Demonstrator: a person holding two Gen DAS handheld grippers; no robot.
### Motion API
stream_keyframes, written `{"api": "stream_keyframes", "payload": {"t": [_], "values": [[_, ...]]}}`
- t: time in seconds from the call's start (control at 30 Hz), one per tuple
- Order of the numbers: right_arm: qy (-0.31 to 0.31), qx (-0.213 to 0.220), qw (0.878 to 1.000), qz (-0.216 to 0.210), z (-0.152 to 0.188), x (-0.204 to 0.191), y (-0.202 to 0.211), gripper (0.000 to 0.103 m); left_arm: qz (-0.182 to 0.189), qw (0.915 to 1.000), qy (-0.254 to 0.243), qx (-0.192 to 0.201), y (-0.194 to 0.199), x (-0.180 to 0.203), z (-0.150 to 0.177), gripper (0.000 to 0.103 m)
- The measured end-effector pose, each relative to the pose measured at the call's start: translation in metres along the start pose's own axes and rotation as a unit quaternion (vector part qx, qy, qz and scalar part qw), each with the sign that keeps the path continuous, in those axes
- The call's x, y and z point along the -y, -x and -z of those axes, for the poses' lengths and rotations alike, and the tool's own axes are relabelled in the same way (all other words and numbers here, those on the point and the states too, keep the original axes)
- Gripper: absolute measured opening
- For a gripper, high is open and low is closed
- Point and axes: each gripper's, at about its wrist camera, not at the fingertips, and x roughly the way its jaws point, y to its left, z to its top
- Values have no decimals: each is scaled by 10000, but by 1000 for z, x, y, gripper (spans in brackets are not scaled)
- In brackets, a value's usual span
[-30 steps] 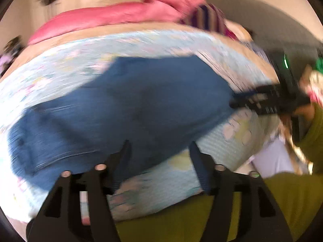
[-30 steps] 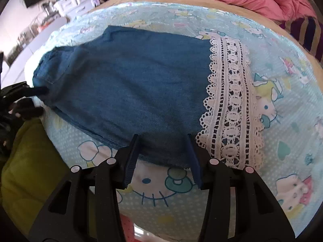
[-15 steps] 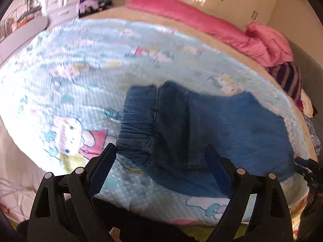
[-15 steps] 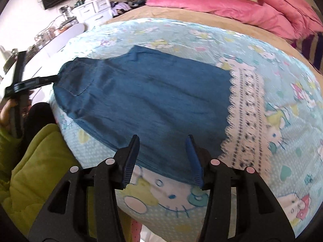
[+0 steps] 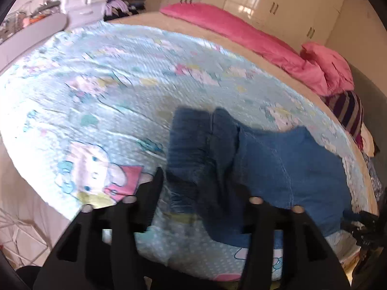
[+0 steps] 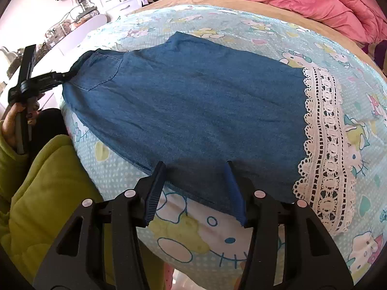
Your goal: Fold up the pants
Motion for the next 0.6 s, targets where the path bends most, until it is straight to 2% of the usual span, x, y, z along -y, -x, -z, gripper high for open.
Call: {"api": "stream_keyframes", "payload": {"t": [0.07, 0.13, 0.23, 0.43, 0.5, 0.53, 0.6], "values": [[8, 75, 10000, 12, 0, 1, 5, 43, -261, 9991, -190, 288, 18, 6, -2, 53], [-5, 208, 9998, 27, -3, 1, 11, 43, -351, 9970, -392, 559, 36, 18, -3, 53], [-4, 358, 9994, 34, -8, 0, 15, 43, -69, 9944, -780, 704, 51, 51, 0, 53], [68, 392, 9992, 16, -16, -5, 10, 47, 588, 9845, -1642, 196, 23, 126, 12, 55], [65, 401, 9992, -19, -17, -7, 9, 48, 659, 9808, -1837, 7, 9, 143, 17, 56], [68, 394, 9992, -22, -17, -8, 8, 48, 678, 9785, -1941, -133, 0, 151, 20, 61], [87, 362, 9993, -32, -17, -8, 5, 48, 735, 9743, -2094, -378, -17, 161, 30, 61]]}}
